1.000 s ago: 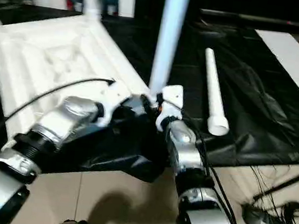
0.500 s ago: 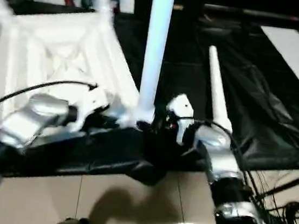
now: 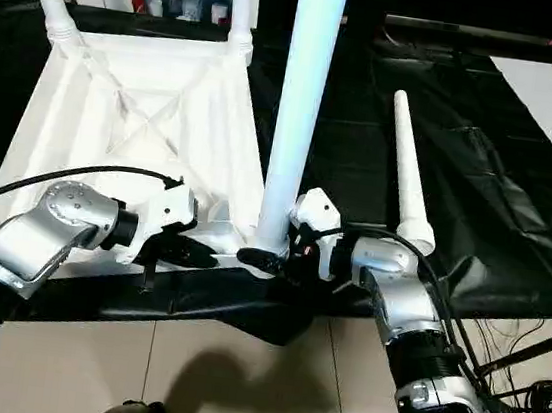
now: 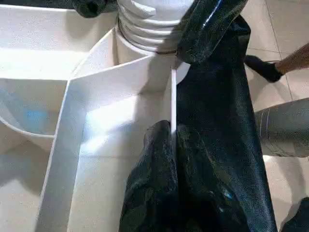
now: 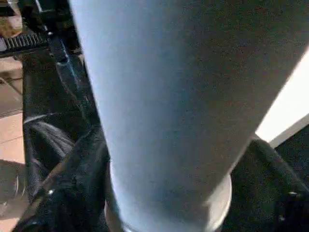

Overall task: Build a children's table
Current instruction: Rotate leg to tighten

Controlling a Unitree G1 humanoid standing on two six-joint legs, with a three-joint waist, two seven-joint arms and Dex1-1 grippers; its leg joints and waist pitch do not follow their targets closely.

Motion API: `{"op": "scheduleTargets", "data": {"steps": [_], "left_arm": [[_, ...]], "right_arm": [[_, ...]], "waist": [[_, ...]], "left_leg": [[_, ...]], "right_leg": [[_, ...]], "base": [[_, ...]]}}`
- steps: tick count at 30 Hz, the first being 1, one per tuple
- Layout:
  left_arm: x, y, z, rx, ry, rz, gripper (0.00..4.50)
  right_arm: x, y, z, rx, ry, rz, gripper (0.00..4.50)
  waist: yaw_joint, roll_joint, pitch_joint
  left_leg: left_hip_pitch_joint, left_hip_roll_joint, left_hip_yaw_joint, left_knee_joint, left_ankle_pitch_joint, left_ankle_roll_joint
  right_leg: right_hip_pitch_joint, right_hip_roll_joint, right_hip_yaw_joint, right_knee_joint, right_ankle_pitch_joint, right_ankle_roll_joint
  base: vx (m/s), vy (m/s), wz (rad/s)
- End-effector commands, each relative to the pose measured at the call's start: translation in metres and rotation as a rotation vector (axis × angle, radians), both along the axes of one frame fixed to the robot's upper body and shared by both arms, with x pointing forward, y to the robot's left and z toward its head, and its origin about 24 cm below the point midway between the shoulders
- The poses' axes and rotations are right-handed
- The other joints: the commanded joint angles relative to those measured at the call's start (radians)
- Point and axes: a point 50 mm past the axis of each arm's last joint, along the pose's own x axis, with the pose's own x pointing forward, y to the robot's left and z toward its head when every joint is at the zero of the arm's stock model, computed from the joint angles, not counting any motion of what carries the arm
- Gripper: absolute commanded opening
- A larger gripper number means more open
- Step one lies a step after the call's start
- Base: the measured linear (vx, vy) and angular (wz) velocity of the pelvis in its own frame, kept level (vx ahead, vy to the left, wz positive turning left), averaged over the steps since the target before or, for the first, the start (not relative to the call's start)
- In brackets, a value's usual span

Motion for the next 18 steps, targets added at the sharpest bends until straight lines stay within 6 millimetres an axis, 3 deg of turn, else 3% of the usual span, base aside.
{"op": "scheduleTargets", "data": {"steps": [1,9,10,15,16,17,18], "left_arm": [[-0.005,-0.008,-0.001,-0.010,0.026,-0.051,0.00],[0.000,-0.008,-0.002,-0.012,0.015,0.006,0.00],[0.008,-0.008,-0.004,-0.013,-0.007,0.083,0.00],[0.022,-0.010,-0.005,-0.026,-0.044,0.234,0.00],[0.030,-0.011,-0.006,-0.036,-0.057,0.316,0.00],[0.041,-0.013,-0.008,-0.040,-0.077,0.438,0.00],[0.044,-0.013,-0.009,-0.037,-0.083,0.476,0.00]], "right_arm": [[-0.002,-0.001,-0.002,-0.017,0.004,0.006,3.17],[0.001,0.001,-0.006,-0.003,0.004,-0.056,2.74],[0.007,0.002,-0.009,0.013,0.014,-0.161,2.73],[0.014,0.004,-0.015,0.041,0.031,-0.301,2.72],[0.017,0.007,-0.019,0.057,0.036,-0.391,2.72],[0.022,0.011,-0.025,0.082,0.056,-0.554,2.72],[0.024,0.012,-0.028,0.083,0.063,-0.620,2.72]], "waist": [[-0.006,0.002,-0.061],[-0.008,0.001,-0.060],[-0.011,0.001,-0.058],[-0.017,0.000,-0.056],[-0.017,-0.001,-0.058],[-0.022,0.000,-0.054],[-0.020,0.001,-0.057]], "left_leg": [[0.035,0.055,-0.022,-0.064,-0.121,0.090],[0.035,0.056,-0.022,-0.064,-0.117,0.090],[0.035,0.055,-0.021,-0.065,-0.133,0.083],[0.037,0.053,-0.024,-0.069,-0.185,0.039],[0.037,0.054,-0.026,-0.070,-0.192,0.037],[0.038,0.053,-0.021,-0.072,-0.197,0.027],[0.042,0.051,-0.025,-0.072,-0.218,0.008]], "right_leg": [[0.044,-0.061,0.043,-0.057,-0.020,-0.271],[0.042,-0.061,0.043,-0.057,-0.021,-0.274],[0.041,-0.062,0.044,-0.061,-0.045,-0.274],[0.039,-0.063,0.044,-0.073,-0.147,-0.251],[0.041,-0.065,0.043,-0.073,-0.154,-0.247],[0.032,-0.062,0.047,-0.077,-0.167,-0.243],[0.033,-0.064,0.045,-0.078,-0.198,-0.239]], "base": [[0.000,0.000,0.00],[0.000,0.000,0.00],[0.000,0.000,0.00],[0.000,0.000,0.00],[0.000,0.000,0.00],[0.000,0.000,0.00],[0.000,0.000,0.00]]}}
